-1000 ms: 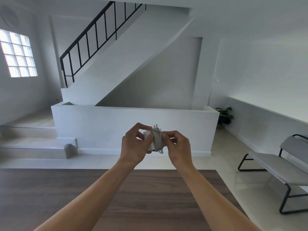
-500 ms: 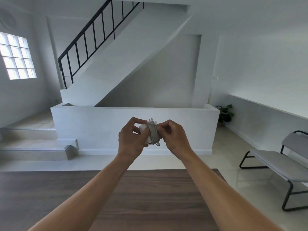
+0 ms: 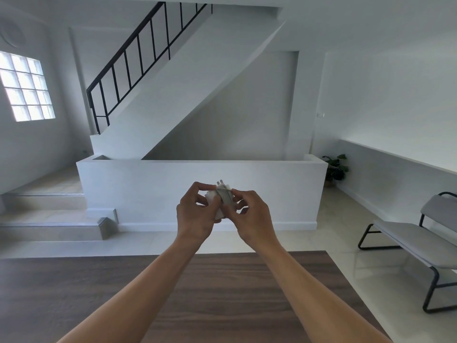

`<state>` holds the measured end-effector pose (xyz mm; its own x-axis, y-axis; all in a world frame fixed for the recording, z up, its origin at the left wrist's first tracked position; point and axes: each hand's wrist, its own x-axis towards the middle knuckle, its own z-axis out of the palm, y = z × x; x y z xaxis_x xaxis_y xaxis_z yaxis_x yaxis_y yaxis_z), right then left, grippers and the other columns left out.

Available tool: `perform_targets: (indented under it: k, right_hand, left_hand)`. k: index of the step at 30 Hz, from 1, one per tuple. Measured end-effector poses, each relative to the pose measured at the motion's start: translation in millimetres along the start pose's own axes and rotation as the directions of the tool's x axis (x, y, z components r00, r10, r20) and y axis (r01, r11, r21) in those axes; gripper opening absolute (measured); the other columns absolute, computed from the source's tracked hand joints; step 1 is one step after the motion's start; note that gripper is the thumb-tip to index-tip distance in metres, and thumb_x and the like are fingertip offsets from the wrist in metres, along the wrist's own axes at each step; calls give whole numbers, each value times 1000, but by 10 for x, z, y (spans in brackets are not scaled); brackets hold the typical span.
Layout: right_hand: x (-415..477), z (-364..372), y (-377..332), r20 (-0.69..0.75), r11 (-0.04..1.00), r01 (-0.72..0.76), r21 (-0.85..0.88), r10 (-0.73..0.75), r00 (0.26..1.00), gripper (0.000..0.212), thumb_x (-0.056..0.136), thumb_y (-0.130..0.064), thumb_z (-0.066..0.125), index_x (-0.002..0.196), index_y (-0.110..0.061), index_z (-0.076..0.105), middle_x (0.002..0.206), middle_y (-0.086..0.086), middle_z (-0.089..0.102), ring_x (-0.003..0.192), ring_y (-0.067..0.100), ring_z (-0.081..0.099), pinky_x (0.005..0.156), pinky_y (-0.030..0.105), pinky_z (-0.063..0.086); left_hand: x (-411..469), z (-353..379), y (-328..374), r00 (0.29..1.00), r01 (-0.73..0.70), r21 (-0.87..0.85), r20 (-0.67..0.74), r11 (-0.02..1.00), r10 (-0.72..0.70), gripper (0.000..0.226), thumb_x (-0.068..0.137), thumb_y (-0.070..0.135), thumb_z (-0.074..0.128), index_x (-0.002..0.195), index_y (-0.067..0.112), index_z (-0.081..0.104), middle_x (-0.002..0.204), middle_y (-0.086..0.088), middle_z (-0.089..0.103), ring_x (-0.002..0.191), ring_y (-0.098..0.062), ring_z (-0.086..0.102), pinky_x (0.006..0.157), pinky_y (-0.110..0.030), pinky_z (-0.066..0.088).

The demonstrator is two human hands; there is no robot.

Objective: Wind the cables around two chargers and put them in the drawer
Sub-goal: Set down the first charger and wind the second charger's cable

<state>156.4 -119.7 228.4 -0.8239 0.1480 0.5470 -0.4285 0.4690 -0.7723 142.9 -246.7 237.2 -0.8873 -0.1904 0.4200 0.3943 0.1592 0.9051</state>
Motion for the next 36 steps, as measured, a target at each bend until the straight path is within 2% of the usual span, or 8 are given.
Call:
perform_targets:
  k: [3,7,12,16,21,29,32,36]
  right_hand:
    - [-38,51,9,-49,999,18,-33,-20,999,27,85,-30,68,110,-22,65,100,-8,61,82,1,57,67,7,41]
    - [-84,151,56,-98,984,38,-176,-56,994,32,89,-32,60,117,-16,60,107,-5,57,95,12,55,79,19,40]
    - [-57,174,48,-89,964,83,-254,-109,990,30,90,-33,58,114,-15,58,106,-6,55,99,14,51,78,22,39]
    - [-51,198,12,-73,989,81,-124,-90,993,36,88,-30,62,122,-21,54,111,-7,53,97,10,54,77,21,45]
    - [-39,195,-18,-49,993,57,-106,-63,997,30,86,-36,63,111,-20,58,107,-9,53,90,8,55,73,20,45]
    - [-100,184,34,-50,922,43,-385,-67,996,32,90,-44,54,108,-17,57,107,-5,59,92,17,58,79,29,42]
    - [-138,212,64,-49,932,73,-355,-97,994,35,91,-46,53,114,-20,54,112,-8,55,92,14,60,79,30,47]
    - [-209,183,102,-9,959,136,-250,-143,990,32,91,-39,59,118,-21,56,111,-11,51,82,5,56,71,19,45]
  left_hand:
    - [-21,34,-17,1000,12,-30,6,999,-12,15,85,16,69,85,30,64,71,-9,64,58,-24,70,58,-46,62]
    - [-24,56,-32,1000,3,-38,24,999,-2,14,85,16,69,85,29,64,70,-6,65,54,-19,69,62,-47,62]
    - [-4,17,-44,1000,15,-65,19,998,-14,14,85,15,70,87,27,65,71,-9,64,55,-20,69,58,-43,62]
    - [49,-52,-38,1000,16,-100,21,995,-14,16,85,12,71,88,27,66,73,-14,62,59,-23,69,56,-41,62]
    - [41,-96,-38,999,24,-117,49,993,-18,17,85,10,71,93,25,67,74,-14,61,62,-23,68,56,-40,62]
    - [-16,-74,-133,998,40,-94,45,995,-36,23,84,8,69,94,28,67,73,-13,61,66,-29,67,58,-45,62]
    - [-27,-67,-126,997,69,-142,29,987,-66,24,84,7,69,94,29,66,75,-16,62,72,-34,69,58,-42,62]
    - [9,-92,-95,997,75,-177,15,981,-73,25,85,5,69,95,28,66,76,-18,60,74,-33,70,60,-43,62]
